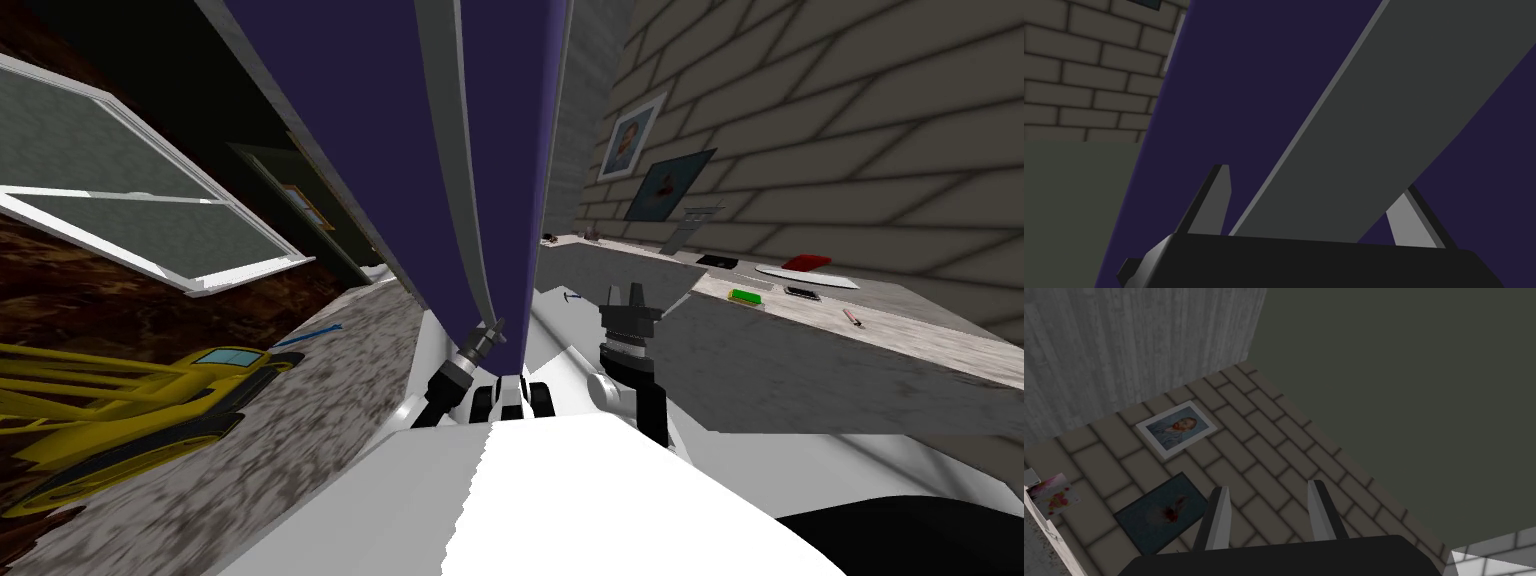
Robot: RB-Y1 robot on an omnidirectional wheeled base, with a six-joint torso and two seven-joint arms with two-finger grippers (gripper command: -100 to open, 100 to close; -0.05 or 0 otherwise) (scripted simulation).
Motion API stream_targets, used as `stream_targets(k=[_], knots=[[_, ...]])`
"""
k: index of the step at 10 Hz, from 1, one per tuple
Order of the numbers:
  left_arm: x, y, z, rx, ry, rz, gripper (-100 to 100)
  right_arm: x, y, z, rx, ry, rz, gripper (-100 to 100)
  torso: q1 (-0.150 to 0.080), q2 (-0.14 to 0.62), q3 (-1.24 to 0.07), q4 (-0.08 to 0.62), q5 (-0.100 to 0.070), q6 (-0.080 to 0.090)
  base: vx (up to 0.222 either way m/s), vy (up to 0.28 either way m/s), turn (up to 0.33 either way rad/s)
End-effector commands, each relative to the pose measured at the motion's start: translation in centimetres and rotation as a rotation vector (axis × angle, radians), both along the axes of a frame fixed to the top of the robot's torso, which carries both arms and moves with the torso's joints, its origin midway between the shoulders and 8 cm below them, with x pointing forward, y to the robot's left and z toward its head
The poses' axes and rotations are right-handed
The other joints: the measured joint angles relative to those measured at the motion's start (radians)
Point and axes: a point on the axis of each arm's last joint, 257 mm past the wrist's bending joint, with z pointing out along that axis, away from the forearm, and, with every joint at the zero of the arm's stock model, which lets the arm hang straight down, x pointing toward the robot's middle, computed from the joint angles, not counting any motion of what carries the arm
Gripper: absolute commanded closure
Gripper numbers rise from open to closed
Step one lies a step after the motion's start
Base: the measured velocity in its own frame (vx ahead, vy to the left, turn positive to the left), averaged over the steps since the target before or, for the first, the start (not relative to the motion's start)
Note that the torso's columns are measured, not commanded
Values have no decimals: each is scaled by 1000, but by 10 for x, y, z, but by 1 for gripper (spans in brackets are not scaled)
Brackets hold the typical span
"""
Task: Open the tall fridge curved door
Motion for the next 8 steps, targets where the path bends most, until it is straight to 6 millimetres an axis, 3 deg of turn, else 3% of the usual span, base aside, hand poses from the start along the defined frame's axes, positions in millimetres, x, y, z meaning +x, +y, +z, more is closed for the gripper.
stream_targets(k=[1,3,4,8], knots=[[-10,-10,3,-14,0,-37,100,0,0,0,0,0,0,0,4,4,2,1,0,0,-138,173,-118],[-18,-17,4,-17,1,-63,100,0,0,0,0,0,0,0,3,11,7,1,1,0,-134,170,-104],[-9,-9,11,-8,-10,-41,-100,0,0,0,0,0,0,0,-2,12,8,1,-1,0,-51,50,-59],[6,3,35,-12,-15,-11,-100,0,0,0,0,0,0,0,-2,-9,-6,-2,-2,2,-30,-12,-76]])
